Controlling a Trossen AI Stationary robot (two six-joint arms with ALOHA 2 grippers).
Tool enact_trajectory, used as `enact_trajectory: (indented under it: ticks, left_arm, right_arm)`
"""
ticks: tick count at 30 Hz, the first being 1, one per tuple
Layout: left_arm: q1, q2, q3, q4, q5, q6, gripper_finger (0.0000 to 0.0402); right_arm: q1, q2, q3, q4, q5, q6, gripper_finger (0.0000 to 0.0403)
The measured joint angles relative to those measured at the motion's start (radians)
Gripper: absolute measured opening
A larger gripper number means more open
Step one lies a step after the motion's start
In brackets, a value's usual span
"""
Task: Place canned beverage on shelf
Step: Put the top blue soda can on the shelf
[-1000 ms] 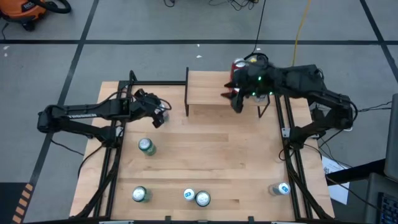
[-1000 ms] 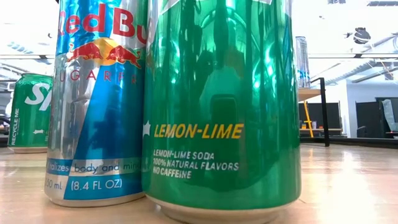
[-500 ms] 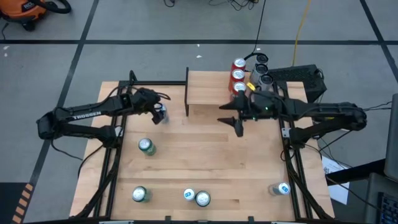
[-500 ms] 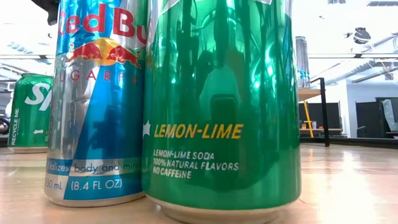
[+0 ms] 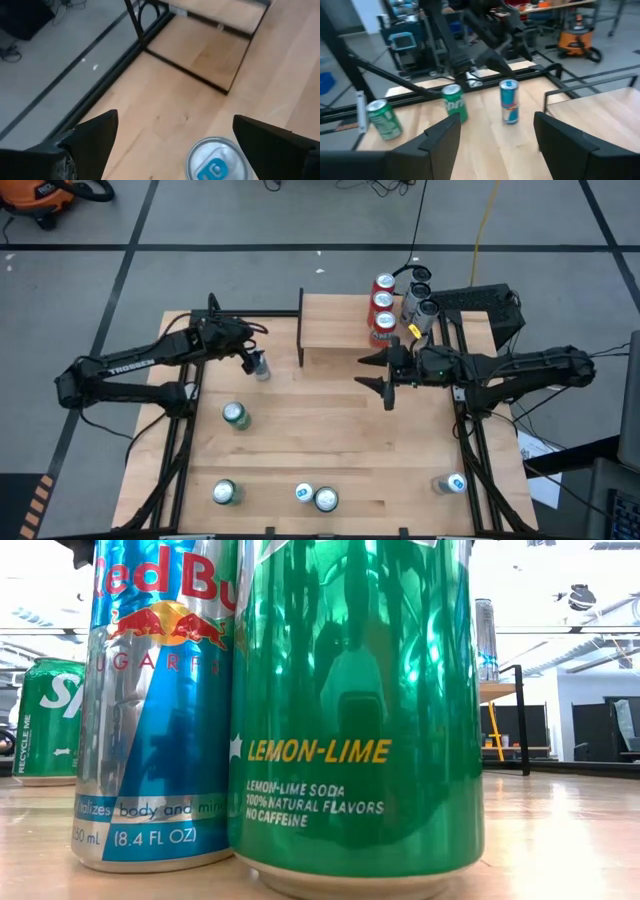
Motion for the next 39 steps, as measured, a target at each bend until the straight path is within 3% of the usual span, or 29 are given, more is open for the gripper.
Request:
enact_trajectory:
  ticks: [7, 16, 25, 31, 39]
  left_arm:
    - [-0.051, -0.062, -0.028, -0.066, 0.022, -0.137, 0.04]
    - [-0.149, -0.055, -0.148, 0.043, 0.009, -0.209, 0.04]
    - [-0.16, -0.049, -0.204, 0.082, -0.135, -0.209, 0.0396]
    - [-0.16, -0.049, -0.213, 0.091, -0.112, -0.211, 0.0335]
    - [-0.161, -0.013, -0.212, 0.104, -0.093, -0.209, 0.0249]
  right_arm:
    - [0.096, 0.033, 0.0, -0.002, 0.127, -0.024, 0.0242]
    - [0.178, 0.12, 0.0, 0.067, 0.216, -0.027, 0.0242]
    - [0.228, 0.153, 0.0, 0.132, 0.253, -0.044, 0.0242]
    - [0.248, 0.16, 0.0, 0.134, 0.345, -0.047, 0.0242]
    - [0.256, 0.16, 0.0, 0.113, 0.388, -0.062, 0.0242]
